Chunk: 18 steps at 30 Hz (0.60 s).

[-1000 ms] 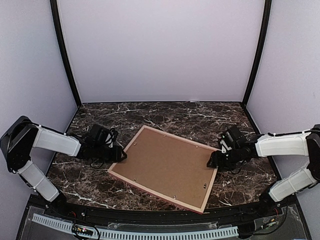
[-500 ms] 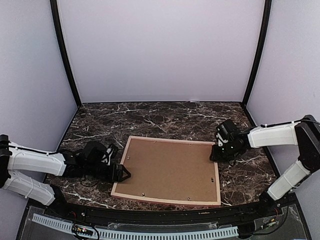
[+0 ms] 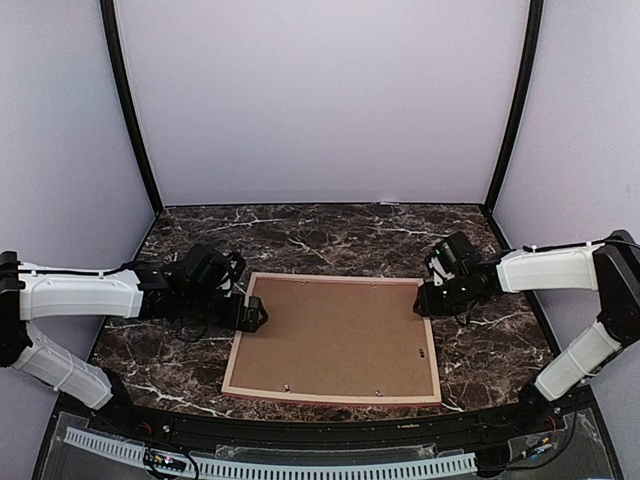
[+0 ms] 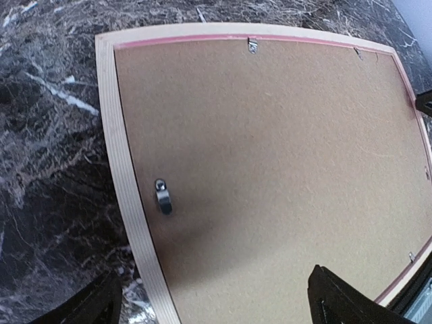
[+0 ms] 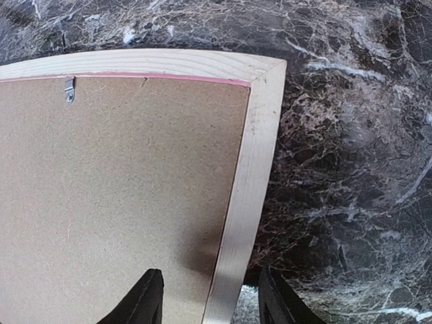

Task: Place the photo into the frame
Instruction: Rotate the photo frame at the center of the board.

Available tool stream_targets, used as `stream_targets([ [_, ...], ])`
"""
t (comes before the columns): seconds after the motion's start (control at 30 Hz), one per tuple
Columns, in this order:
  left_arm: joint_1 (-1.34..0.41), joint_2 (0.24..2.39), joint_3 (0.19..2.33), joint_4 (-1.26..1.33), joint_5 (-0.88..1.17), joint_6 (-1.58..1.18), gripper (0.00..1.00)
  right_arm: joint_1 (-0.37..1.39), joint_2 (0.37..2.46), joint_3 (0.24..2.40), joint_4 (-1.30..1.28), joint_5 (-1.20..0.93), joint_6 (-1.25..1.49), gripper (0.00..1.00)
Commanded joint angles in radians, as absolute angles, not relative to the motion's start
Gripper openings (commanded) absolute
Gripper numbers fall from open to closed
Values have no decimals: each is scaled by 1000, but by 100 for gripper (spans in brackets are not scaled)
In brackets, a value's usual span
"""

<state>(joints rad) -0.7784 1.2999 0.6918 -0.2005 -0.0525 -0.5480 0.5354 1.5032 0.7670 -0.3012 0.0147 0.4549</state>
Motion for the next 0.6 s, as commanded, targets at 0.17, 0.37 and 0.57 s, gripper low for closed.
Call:
stream_targets([
  [0.17, -667, 1373, 812, -312, -125, -403, 99, 534, 1430, 698, -301, -16, 494, 46],
  [0.37, -586, 1390, 805, -284, -85, -354, 99, 541, 1403, 643, -289, -38, 514, 42],
  [0.57, -567, 1422, 821, -267, -73, -334, 99, 549, 1415, 650, -299, -27, 511, 34],
])
